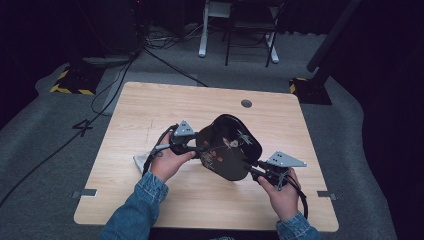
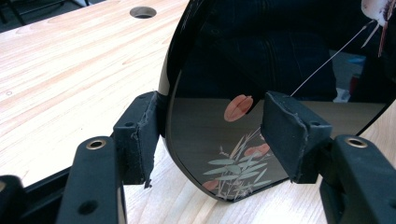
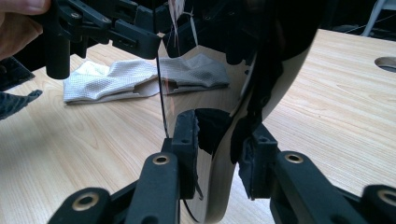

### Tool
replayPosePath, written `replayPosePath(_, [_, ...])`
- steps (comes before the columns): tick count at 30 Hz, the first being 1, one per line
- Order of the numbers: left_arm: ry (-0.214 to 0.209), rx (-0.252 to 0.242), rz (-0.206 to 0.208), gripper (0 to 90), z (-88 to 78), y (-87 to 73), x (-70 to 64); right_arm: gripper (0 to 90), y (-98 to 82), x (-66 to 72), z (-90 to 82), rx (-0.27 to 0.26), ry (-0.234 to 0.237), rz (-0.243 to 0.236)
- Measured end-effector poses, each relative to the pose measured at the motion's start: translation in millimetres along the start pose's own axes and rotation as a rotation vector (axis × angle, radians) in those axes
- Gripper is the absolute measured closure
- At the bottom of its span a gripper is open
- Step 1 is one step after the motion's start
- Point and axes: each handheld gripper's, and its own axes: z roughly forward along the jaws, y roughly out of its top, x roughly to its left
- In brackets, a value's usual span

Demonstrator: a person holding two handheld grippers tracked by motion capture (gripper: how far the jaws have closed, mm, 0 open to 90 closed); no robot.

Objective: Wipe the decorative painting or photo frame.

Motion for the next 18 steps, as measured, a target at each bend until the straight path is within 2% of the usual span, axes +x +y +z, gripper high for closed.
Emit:
replayPosePath(5, [0.004,0.013,0.005,40.0,-1.2,0.6,-1.2,71.1,2.1,-2.3,-0.1,-0.007,0.009,-0.001])
replayPosePath(8, [0.024,0.015,0.016,40.2,-3.5,1.8,-2.5,71.1,3.9,-3.3,0.7,-0.007,0.013,-0.007])
replayPosePath(10, [0.043,0.019,0.029,40.8,-6.4,3.9,-2.7,71.1,4.4,-5.5,2.1,-0.009,0.028,0.011])
replayPosePath(13, [0.052,0.015,0.02,42.8,-10.9,6.3,-3.1,70.5,6.4,-9.2,4.3,-0.019,0.053,0.037])
replayPosePath(18, [0.084,0.007,0.021,44.9,-16.0,9.4,-1.3,69.6,16.4,-15.9,9.1,-0.012,0.069,0.021])
